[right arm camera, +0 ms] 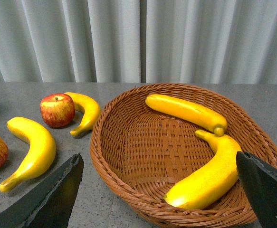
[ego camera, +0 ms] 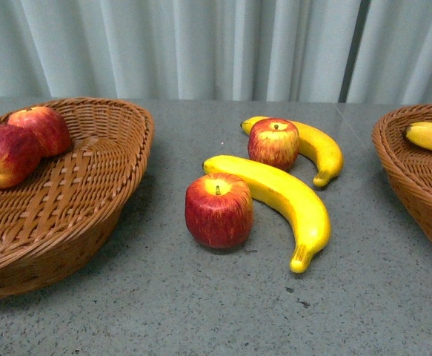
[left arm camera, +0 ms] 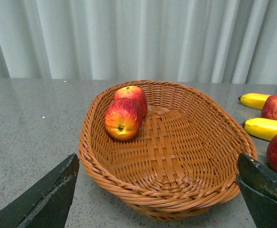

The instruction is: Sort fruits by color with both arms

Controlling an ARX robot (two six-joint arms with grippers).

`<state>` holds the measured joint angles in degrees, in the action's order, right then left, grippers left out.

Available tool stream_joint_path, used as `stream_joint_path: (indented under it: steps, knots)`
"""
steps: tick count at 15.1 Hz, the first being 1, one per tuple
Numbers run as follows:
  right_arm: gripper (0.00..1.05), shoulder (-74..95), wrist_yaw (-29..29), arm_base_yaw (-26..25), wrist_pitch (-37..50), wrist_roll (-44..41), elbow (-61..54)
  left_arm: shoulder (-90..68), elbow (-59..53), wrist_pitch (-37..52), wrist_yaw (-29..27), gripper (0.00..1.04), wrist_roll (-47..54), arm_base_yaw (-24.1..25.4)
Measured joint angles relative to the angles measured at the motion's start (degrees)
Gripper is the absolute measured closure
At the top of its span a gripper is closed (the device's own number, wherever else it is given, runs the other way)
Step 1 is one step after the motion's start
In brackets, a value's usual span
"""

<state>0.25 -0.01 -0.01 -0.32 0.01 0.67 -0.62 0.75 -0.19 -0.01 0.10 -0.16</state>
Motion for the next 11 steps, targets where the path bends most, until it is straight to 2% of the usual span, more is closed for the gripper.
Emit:
stream_joint_path:
  steps: [9,10,11]
  knots:
    - [0.07,0.0,0.0,0.0,0.0,0.0,0.0,0.0,0.0,0.0,0.0,0.07,0.0,0.0]
    - [0.07,0.0,0.0,0.0,0.0,0.0,0.0,-0.7,1.0,-3.9,-1.5,0.07,0.3,-0.6]
    - [0.07,0.0,0.1,0.0,0.0,0.0,0.0,-7.5,5.9,-14.5,-6.5,0.07,0.7,-3.3]
